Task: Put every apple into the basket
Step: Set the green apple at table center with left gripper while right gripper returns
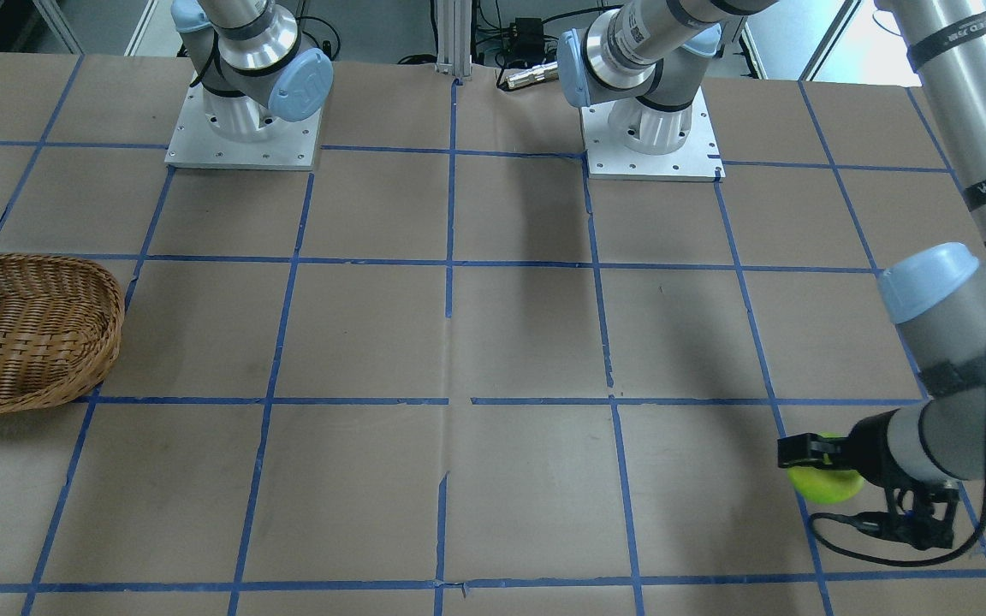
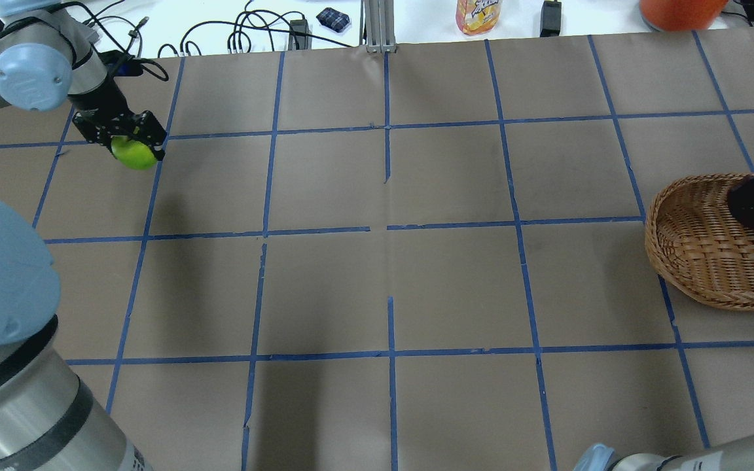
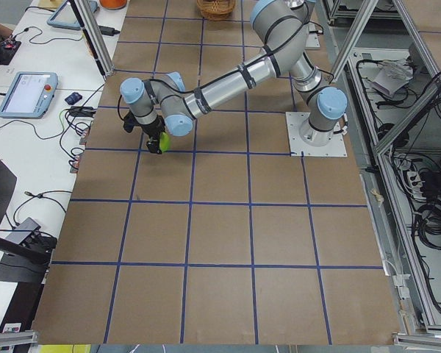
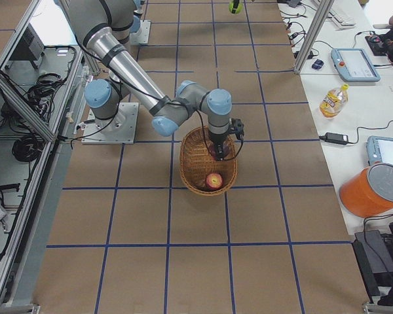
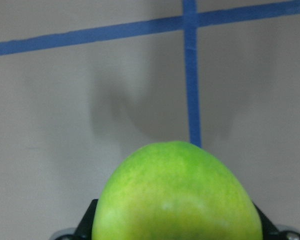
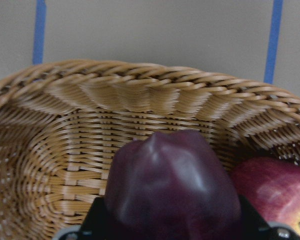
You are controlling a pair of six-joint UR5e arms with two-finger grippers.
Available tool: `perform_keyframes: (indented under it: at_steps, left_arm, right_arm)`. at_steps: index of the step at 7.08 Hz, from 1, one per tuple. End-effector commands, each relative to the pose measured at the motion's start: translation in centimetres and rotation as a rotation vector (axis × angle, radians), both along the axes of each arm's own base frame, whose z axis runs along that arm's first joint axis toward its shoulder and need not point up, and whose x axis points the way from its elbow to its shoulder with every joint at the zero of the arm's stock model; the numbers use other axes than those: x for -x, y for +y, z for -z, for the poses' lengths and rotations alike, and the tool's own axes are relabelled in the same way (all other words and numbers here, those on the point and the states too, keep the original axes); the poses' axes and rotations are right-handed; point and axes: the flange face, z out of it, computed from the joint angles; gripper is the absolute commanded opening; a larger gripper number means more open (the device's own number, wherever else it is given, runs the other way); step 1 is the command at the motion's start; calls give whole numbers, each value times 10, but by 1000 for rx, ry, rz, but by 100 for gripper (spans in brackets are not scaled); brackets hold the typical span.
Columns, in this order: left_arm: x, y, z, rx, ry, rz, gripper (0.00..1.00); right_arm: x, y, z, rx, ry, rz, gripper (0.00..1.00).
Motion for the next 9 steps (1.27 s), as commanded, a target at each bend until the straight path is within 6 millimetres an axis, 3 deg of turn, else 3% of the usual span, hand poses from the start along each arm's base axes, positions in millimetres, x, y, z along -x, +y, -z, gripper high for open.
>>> perform_keyframes:
  at_steps: [1,2,3,5,6,7,8,9]
  left_arm:
    - [173,19,-20,-15,33,-9,0]
    - [245,45,-7,-59,17,-37,0]
    - [299,67,0,-70,-15,-128,0]
    - [394,107,27,-52,-31,-148,0]
    - [407,115,35,-48,-34,-173,0]
    - [414,123,44,-67,-26,-182,0]
    - [420,128,57,-68,-25,-182,39]
    - [423,124,65,14,6,-254,94]
  right_arm:
    - [26,19,26,51,-10,-15,83]
    - [25,21,24,49,-12,-16,100]
    - [23,21,21,51,-10,-18,100]
    - [3,28,-16,38,-29,1,100]
    - [-26,21,-32,44,-30,23,100]
    - [-75,6,-44,56,-25,40,100]
    - [-133,-5,-55,72,-27,57,100]
    - [-184,-6,-56,34,-54,101,100]
